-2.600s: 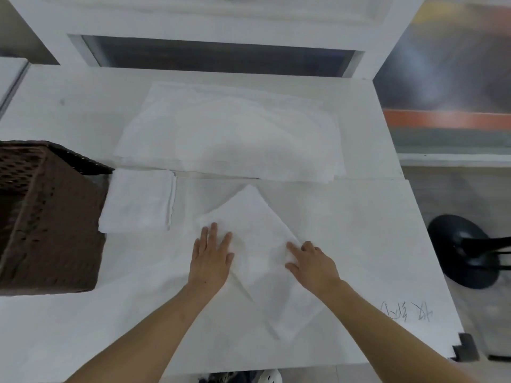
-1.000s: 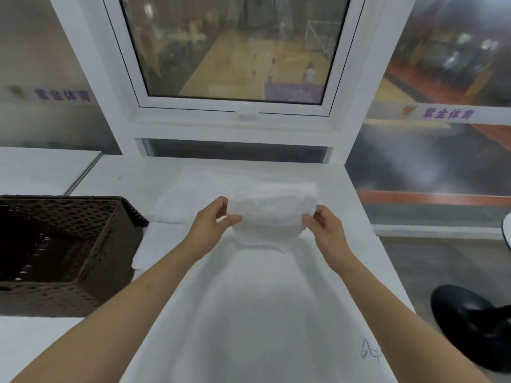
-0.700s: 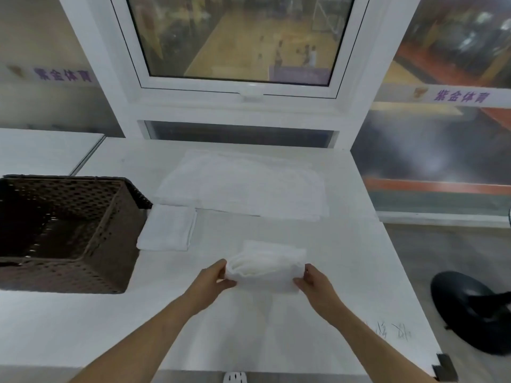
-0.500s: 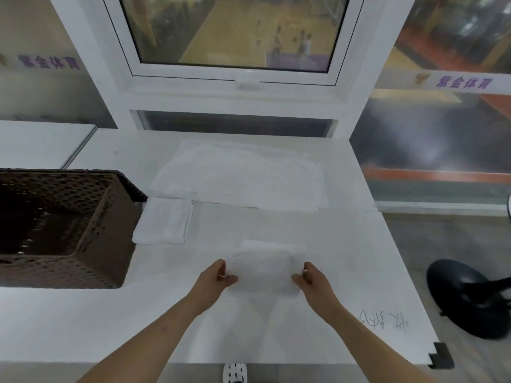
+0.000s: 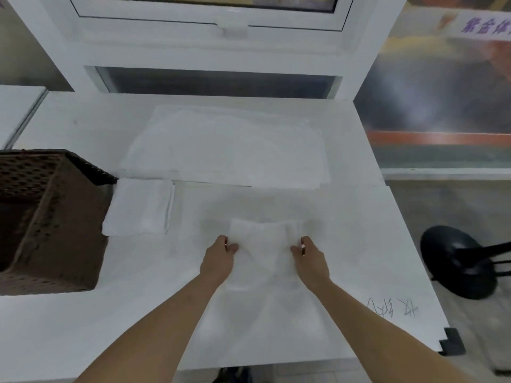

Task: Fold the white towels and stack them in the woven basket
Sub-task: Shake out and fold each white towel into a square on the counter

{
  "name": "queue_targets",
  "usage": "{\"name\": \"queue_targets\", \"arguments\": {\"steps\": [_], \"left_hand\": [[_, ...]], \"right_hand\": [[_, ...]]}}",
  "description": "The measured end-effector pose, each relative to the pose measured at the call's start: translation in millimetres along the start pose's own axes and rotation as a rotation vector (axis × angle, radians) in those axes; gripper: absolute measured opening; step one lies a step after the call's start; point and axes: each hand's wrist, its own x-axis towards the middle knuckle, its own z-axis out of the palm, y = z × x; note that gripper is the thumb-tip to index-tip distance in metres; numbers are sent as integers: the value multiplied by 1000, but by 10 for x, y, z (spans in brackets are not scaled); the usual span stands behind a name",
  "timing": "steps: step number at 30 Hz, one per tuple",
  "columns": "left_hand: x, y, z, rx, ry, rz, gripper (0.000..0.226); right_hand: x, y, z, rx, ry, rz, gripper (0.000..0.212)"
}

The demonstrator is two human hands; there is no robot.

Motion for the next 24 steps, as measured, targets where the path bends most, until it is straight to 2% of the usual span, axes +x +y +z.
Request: {"name": "queue_targets", "arguments": {"steps": [4,6,9,11,13,16,19,24], "left_hand": [[101,7,149,147,50,14,17],[66,25,228,318,199,159,28],[-22,-9,342,562,325,515,52],[-8,-69,420,639,225,651,49],[35,-182,489,726,57,630,57],[123,-382,585,815,-26,577,64],[132,-426,676,855,-24,551,66],[166,-415,746,859,18,540,67]], "right_hand": [[133,76,144,-90,2,44,10],[119,74,187,-83,69,30,13],[41,91,248,-112,273,-224,37],[11,128,322,-210,238,-422,49],[6,204,414,-354,53,-525,59],[61,356,483,-528,-159,-501,64],[99,438,496,-594,-176,-475,67],[174,474,542,-568,-150,-478,67]]}}
